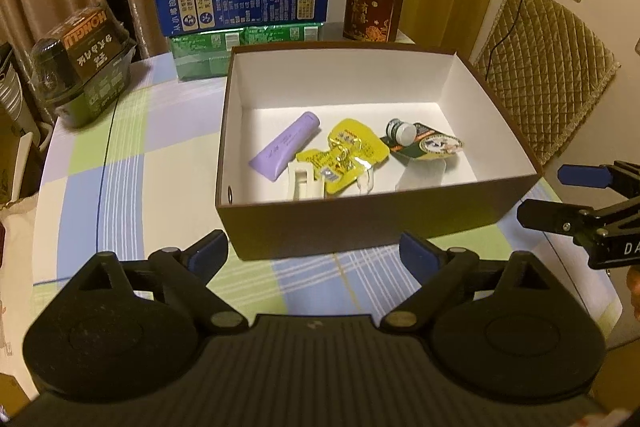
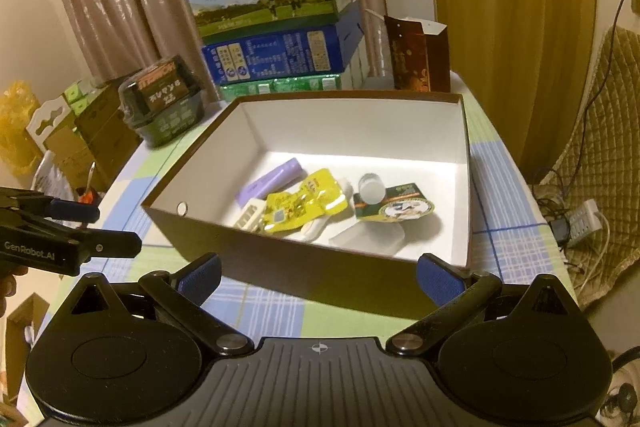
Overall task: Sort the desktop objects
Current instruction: 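Withdraw both grippers from the box back toward the table, then grasp the black FLYCO box with the left gripper while the right gripper approaches the clear floss case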
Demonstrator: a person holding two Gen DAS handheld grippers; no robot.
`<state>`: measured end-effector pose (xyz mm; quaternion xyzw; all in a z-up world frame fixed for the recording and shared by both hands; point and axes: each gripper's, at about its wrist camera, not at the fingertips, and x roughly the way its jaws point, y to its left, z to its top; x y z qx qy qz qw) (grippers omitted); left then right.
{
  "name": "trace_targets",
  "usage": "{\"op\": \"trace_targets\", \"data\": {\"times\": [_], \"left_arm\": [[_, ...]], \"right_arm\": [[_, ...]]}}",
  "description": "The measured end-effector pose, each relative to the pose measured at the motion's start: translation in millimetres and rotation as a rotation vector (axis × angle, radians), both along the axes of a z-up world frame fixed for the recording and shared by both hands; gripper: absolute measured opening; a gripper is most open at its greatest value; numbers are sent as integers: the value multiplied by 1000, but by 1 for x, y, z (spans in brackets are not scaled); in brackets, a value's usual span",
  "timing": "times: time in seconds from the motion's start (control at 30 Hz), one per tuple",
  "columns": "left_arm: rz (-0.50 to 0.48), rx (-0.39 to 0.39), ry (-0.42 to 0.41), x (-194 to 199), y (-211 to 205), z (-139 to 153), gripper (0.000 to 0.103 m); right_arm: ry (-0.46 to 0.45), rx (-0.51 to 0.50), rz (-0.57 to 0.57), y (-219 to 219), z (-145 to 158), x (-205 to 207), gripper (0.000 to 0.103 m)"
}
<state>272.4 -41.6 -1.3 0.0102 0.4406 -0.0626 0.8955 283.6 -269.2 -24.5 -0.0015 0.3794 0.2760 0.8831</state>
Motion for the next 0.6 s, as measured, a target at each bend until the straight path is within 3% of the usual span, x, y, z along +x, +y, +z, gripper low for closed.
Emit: {"op": "trace_targets", "data": {"times": [0.6], "left_arm": [[16,19,36,-45,0,-11,94]], "right_arm": [[48,-47,32,-5,-19,-38,101]]}}
